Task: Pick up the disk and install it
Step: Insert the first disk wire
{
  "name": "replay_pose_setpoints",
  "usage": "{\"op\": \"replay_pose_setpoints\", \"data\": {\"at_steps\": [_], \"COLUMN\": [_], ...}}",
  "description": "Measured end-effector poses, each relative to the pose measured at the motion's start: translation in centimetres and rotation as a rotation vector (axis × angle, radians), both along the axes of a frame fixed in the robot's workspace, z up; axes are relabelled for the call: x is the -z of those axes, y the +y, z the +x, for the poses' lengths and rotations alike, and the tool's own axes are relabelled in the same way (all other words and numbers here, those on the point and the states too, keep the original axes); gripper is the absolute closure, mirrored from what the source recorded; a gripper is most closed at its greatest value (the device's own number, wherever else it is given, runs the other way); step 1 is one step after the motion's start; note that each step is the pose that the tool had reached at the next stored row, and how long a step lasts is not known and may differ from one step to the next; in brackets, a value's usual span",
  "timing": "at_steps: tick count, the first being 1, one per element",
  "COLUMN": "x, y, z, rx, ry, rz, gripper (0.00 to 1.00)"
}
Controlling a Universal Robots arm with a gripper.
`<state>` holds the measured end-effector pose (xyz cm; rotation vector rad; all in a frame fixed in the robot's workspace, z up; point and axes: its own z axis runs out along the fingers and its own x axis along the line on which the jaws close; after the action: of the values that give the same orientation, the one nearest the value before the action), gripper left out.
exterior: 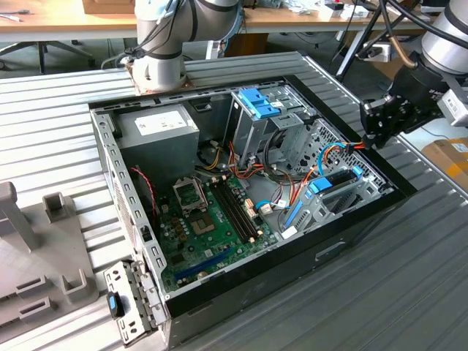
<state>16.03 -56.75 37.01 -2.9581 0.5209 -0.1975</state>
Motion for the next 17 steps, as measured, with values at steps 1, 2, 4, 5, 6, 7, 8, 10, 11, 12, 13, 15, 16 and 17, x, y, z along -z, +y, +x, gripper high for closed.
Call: {"op": "replay_pose_setpoints", "data": {"at_steps": [1,2,4,5,6,7,8,10,11,12,13,15,16,17], "x": [0.01,0.08,0.22,0.23,0.23,0.24,0.25,0.25,0.25,0.26,0.27,0.27,0.27,0.27], "y": [0.00,-0.03,-0.10,-0.10,-0.11,-0.11,-0.11,-0.11,-0.11,-0.11,-0.10,-0.11,-0.11,-0.11], "z": [0.00,0.00,0.00,0.00,0.00,0.00,0.00,0.00,0.00,-0.01,-0.02,-0.05,-0.05,-0.06], "rx": [0.001,0.004,0.011,0.014,0.016,0.016,0.020,0.023,0.023,0.024,0.024,0.023,0.023,0.023], "ry": [0.0000,0.0000,0.0000,0.0000,0.0000,0.0000,0.0000,0.0000,0.0000,0.0000,0.0000,-0.0001,-0.0001,0.0000], "rz": [-0.0001,0.0001,0.0001,-0.0001,-0.0002,-0.0001,0.0001,0.0000,0.0000,0.0001,0.0002,0.0000,-0.0001,0.0000], "gripper": [0.71,0.71,0.71,0.71,0.71,0.71,0.71,0.71,0.71,0.71,0.71,0.71,0.71,0.71]}}
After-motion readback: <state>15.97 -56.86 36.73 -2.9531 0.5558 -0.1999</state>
